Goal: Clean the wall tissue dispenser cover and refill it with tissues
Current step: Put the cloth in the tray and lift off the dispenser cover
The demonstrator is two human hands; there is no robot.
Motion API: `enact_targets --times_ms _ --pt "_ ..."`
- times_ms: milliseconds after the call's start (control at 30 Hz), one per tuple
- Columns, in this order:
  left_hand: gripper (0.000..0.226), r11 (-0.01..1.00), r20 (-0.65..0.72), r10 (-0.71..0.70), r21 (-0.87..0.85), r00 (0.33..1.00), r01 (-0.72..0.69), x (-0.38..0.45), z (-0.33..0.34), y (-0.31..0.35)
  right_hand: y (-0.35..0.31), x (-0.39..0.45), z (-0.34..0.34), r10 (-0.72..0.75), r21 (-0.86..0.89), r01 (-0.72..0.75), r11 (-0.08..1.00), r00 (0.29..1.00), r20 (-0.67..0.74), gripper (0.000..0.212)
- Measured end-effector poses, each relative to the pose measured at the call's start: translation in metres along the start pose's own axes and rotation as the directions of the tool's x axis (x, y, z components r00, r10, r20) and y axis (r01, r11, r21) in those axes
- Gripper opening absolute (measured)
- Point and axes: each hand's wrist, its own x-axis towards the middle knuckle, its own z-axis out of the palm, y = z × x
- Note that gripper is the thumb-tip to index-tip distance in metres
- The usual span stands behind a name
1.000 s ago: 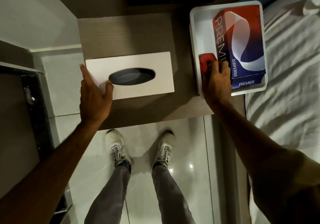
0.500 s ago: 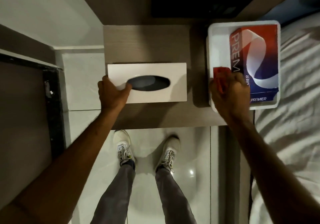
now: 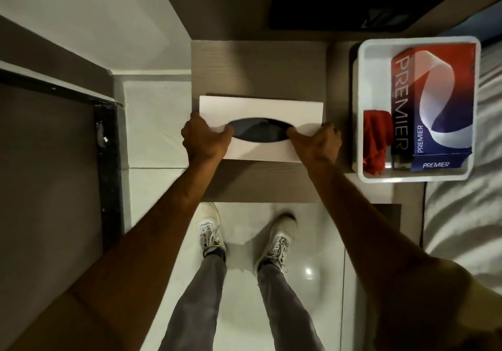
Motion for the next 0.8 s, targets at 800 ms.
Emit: enact_targets --times_ms 800 --pt "0.083 0.997 0.085 -0.009 -0.079 0.996 0.016 0.0 -0.006 0.01 -0.01 0.018 -0.019 -0.128 -0.117 0.133 0.984 0.991 0.05 0.092"
